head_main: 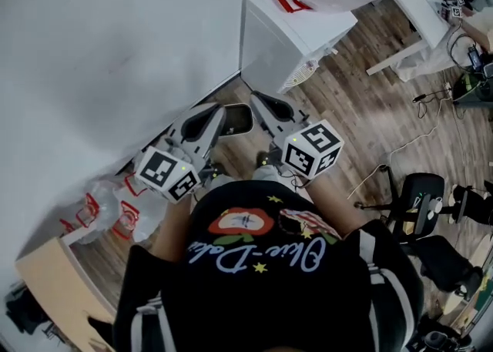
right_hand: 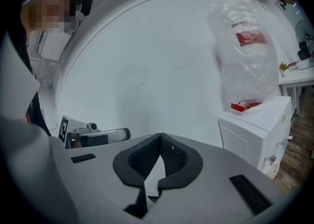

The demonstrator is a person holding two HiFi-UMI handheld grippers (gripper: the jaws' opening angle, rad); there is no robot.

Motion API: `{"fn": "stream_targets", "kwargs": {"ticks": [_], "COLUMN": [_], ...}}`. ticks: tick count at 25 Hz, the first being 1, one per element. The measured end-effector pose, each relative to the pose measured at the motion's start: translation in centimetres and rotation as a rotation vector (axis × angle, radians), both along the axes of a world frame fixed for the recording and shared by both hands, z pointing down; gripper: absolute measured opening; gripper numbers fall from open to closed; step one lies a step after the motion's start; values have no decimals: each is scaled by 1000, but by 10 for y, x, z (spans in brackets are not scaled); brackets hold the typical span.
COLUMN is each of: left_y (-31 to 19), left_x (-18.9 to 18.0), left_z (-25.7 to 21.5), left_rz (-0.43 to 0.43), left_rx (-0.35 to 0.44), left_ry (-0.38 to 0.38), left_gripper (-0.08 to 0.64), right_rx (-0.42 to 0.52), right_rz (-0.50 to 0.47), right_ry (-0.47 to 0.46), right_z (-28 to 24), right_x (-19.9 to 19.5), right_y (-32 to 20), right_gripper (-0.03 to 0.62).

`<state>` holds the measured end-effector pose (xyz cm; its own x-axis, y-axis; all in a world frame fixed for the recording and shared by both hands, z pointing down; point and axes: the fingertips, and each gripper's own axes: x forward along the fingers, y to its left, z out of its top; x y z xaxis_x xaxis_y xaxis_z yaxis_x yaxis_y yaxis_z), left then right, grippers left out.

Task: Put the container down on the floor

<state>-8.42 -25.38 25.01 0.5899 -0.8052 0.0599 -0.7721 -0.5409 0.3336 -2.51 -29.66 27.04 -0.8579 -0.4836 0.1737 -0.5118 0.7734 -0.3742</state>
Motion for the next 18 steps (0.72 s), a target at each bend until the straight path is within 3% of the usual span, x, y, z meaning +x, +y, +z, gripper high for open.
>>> {"fn": "stream_targets", "kwargs": {"ticks": [18], "left_y": [10], "left_x": [11], "left_z": [-12], "left_rz": [3], "left_rx": [32], "left_ry": [-4], "left_gripper": [5], "right_rx": [28], "right_rz": [-13], "right_ry": [-25], "right_z": [-13], "right_x": [2], "right_y": [13], "right_gripper": [-2]}}
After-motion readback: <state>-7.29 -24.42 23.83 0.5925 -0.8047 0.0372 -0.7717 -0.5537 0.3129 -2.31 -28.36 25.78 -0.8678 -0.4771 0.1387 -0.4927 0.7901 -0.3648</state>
